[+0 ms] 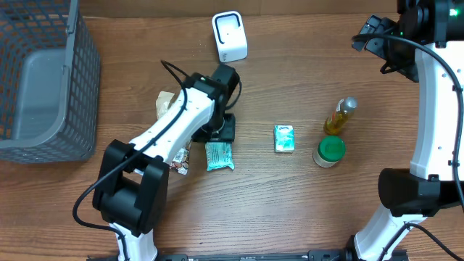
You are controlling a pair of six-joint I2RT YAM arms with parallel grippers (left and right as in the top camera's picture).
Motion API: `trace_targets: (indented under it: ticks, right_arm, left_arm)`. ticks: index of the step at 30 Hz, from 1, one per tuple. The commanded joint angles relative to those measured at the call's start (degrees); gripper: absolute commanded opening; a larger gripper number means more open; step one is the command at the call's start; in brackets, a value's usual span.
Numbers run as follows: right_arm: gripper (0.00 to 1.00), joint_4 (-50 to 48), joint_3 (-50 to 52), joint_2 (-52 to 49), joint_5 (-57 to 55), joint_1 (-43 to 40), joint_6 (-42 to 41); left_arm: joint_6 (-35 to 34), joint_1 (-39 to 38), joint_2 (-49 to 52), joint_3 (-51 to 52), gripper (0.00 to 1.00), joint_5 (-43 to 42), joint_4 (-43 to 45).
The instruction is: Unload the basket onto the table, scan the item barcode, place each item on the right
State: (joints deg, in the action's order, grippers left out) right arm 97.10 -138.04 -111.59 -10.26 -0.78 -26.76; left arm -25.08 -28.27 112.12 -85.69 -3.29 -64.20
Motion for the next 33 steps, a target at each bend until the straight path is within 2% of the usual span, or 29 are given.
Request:
trace_targets:
  ticks: [1,17,19,23,33]
  right_arm:
    - [1.00,-0.11,-0.72,1.01,0.28,-0.26,0.17]
    - [1.00,-0.11,-0.72,1.01,0.28,-0.26,0.17]
    - [1.00,-0.11,-0.72,1.01,0.28,-0.26,0.17]
    - [1.00,-0.11,-0.72,1.01,0.28,-0.26,0.17]
    - [1.00,-0.11,-0.72,1.01,0.28,-0.26,0.17]
  left_arm:
    - [0.17,-1.84,0.20,3.56,0.56,-1.40,-0.22]
    - [0.22,-3.02,0.20,15.21,0.54,-0.96,10.58]
    - [0.22,-3.04,0.20,15.98,0.58,-0.96,11.58]
    - [0.26,-3.04,0.15,16.02,0.51,-1.22,10.82]
    - [0.72,-2.58,-1.68,7.23,0.55,-1.20,4.39]
